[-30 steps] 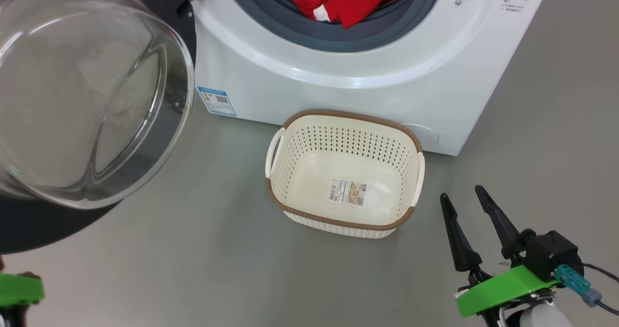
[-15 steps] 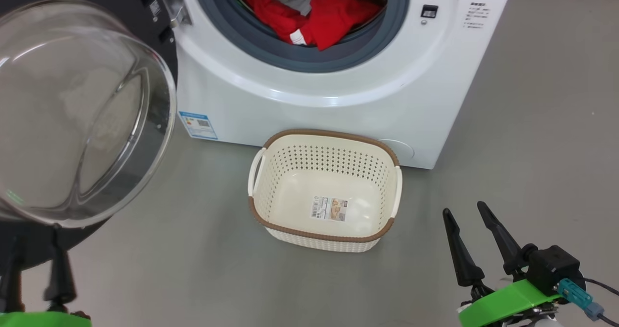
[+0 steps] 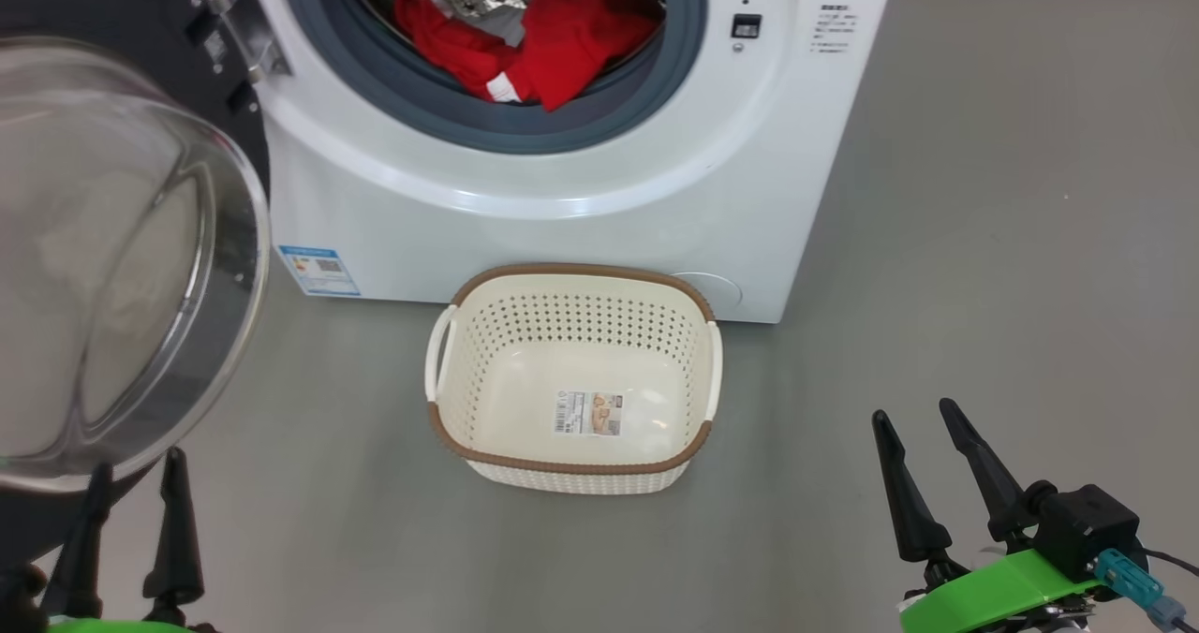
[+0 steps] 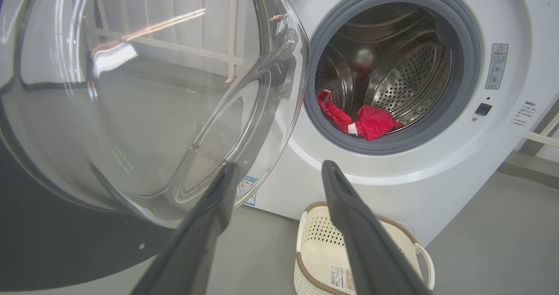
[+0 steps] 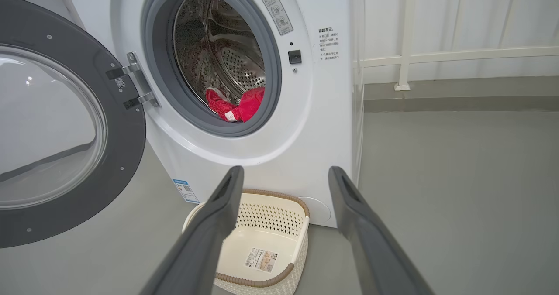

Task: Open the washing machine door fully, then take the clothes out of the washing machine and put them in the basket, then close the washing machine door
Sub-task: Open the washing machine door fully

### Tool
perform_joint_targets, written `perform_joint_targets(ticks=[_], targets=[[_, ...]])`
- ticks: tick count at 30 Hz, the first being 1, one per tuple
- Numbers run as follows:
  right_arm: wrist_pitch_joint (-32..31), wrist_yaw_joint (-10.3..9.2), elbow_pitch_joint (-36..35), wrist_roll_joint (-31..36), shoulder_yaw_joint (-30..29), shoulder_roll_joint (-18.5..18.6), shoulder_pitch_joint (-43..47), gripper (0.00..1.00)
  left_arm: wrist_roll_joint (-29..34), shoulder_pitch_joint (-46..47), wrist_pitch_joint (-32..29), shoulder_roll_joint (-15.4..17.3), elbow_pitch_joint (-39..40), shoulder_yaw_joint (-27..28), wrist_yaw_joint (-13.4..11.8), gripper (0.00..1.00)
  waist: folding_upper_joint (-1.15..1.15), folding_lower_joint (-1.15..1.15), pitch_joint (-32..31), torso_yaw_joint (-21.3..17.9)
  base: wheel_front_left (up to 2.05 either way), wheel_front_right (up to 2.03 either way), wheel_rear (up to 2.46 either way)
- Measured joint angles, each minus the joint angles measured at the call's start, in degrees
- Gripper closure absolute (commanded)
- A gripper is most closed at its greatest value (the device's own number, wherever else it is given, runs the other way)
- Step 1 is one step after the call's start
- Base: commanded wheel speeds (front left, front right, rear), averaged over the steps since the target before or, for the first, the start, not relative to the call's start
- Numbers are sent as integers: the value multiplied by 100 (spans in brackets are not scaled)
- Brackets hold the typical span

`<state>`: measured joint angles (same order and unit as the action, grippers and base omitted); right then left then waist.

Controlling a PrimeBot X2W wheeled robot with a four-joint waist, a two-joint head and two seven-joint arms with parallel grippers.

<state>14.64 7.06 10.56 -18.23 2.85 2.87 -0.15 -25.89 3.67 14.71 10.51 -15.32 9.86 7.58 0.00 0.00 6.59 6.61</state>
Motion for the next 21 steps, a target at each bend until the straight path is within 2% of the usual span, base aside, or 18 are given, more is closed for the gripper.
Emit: perform_joint_targets(ticks=[21], targets=[[0,1,-141,-27,-227,-16,20,0,-132,-160,0,185,555,-784,0,0,0,0,122,-767,0,0,0]])
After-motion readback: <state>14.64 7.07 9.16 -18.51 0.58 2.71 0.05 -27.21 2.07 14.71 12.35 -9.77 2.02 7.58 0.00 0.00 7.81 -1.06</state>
